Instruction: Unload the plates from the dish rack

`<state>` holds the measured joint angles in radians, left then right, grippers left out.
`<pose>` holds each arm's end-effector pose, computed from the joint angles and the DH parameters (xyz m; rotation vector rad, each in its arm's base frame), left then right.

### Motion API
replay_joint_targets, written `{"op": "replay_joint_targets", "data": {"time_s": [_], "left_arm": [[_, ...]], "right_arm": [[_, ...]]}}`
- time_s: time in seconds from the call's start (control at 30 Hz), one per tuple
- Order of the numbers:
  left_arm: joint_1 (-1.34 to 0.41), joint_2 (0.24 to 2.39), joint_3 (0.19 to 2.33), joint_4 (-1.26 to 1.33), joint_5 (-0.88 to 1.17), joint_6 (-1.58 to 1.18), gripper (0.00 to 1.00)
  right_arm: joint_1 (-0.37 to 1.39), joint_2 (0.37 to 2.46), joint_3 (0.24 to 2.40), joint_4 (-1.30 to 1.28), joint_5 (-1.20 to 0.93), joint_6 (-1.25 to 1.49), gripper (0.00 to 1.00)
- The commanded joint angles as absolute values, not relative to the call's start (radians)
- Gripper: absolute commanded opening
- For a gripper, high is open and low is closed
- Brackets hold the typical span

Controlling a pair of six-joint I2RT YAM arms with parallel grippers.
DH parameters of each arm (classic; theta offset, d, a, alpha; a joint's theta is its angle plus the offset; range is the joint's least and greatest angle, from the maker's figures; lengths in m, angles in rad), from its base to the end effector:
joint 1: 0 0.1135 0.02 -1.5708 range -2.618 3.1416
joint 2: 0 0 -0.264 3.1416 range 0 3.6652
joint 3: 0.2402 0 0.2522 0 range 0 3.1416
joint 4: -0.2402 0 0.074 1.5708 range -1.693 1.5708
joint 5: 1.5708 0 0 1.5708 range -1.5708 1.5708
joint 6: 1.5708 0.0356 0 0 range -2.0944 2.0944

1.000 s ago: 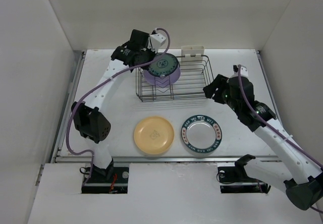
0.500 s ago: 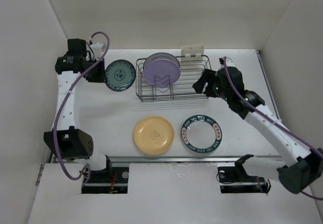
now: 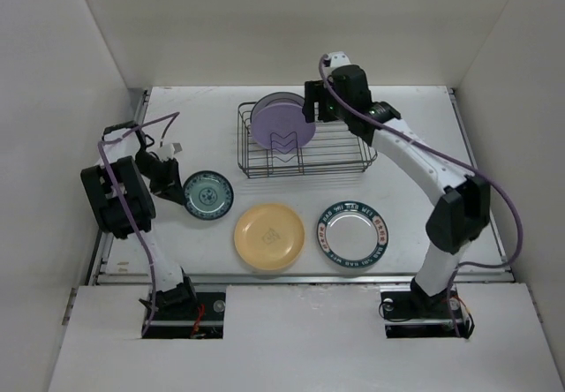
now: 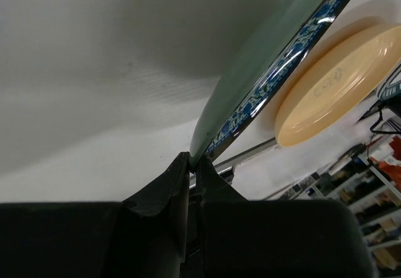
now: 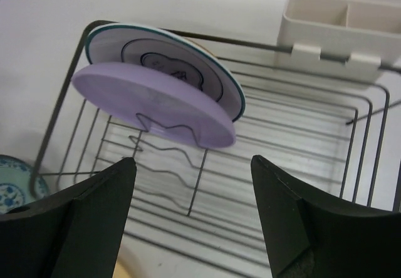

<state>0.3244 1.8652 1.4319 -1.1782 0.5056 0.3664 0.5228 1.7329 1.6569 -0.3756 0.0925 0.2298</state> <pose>0.3276 0.0920 0.2127 0.0460 2.9191 -0.7297 0.3568 0.2018 0.3675 -0.2393 2.0274 0.3819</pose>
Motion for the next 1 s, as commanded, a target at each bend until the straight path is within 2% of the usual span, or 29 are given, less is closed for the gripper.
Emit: {"op": "replay_joint_targets", "data": {"time_s": [0.0,0.37,0.43,0.53,0.57,0.7,0.73,0.83,0.93,0.97], "left_arm": [[0.337,1.904,1.439,-1.227,0.607,0.445,0.00],[0.337,2.012,1.437,-1.210,0.462,0.408,0.00],[0.337,2.022,1.448,-1.210,0.425,0.394,0.04],[0.337,2.031,1.486,-1.210,0.416,0.394,0.22],[0.348,2.031,1.486,-1.210,0.407,0.367,0.26],[0.357,2.031,1.542,-1.233,0.397,0.354,0.39],[0.357,2.040,1.554,-1.244,0.397,0.354,0.43],[0.357,2.031,1.597,-1.253,0.397,0.331,0.44],[0.357,2.020,1.660,-1.307,0.387,0.313,0.44],[0.357,2.002,1.673,-1.336,0.387,0.313,0.44]], "right_arm": [[0.548,1.831,1.794,-0.364,0.156,0.024,0.80],[0.548,1.947,1.835,-0.275,0.046,-0.130,0.74],[0.548,1.980,1.835,-0.261,0.031,-0.143,0.71],[0.548,2.022,1.854,-0.236,0.017,-0.164,0.66],[0.548,2.022,1.855,-0.218,0.017,-0.164,0.61],[0.548,2.055,1.876,-0.198,0.026,-0.164,0.51],[0.557,2.056,1.876,-0.198,0.040,-0.164,0.41],[0.557,2.042,1.876,-0.189,0.070,-0.189,0.23],[0.568,1.991,1.853,-0.189,0.147,-0.216,0.13],[0.577,1.973,1.839,-0.189,0.159,-0.227,0.07]]}}
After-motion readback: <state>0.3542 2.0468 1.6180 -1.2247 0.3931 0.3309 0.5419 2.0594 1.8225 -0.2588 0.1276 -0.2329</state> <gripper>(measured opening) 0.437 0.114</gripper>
